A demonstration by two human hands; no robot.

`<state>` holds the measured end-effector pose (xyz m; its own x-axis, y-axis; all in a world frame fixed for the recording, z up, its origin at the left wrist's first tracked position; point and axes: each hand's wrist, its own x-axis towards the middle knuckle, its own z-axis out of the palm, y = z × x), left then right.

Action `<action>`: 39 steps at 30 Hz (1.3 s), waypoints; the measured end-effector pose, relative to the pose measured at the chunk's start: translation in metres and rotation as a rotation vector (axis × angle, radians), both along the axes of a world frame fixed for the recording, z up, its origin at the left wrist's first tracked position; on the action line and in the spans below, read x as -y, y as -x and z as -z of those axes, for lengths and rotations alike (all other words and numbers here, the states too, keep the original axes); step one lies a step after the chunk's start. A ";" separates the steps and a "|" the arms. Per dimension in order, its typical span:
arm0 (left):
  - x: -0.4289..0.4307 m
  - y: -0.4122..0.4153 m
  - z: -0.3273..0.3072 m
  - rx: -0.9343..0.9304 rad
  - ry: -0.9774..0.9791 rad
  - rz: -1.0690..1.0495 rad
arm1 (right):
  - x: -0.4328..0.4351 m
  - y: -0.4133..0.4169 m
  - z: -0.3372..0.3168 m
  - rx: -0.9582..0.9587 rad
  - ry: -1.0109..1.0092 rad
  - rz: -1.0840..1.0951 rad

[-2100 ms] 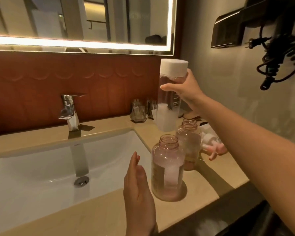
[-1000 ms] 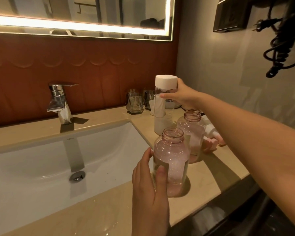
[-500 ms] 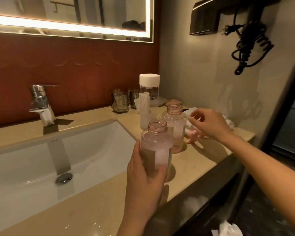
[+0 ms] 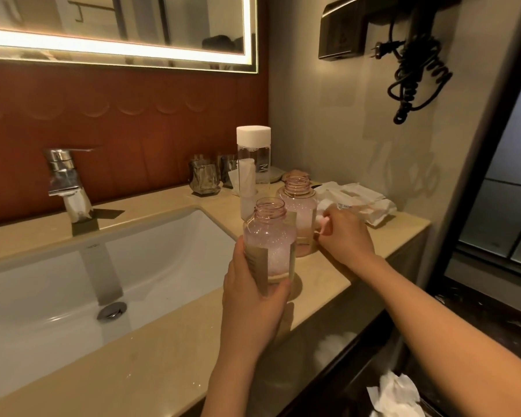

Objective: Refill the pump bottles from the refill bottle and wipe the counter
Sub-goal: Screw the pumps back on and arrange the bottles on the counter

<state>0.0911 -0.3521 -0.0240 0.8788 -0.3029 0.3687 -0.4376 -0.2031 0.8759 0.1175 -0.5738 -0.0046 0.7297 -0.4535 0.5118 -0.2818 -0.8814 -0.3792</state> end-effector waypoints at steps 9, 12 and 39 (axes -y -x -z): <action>-0.001 -0.004 0.002 0.009 0.003 0.048 | -0.005 0.051 -0.023 0.444 -0.281 -0.094; -0.001 -0.005 0.002 0.018 -0.009 0.036 | -0.005 0.065 -0.050 0.514 -0.288 -0.092; -0.001 -0.004 0.002 0.049 -0.049 -0.003 | -0.093 0.051 -0.199 0.665 -0.253 -0.572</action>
<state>0.0948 -0.3516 -0.0257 0.8609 -0.3194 0.3961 -0.4791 -0.2468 0.8423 0.0664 -0.4809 0.1941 0.4681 -0.2692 0.8417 0.5186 -0.6875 -0.5083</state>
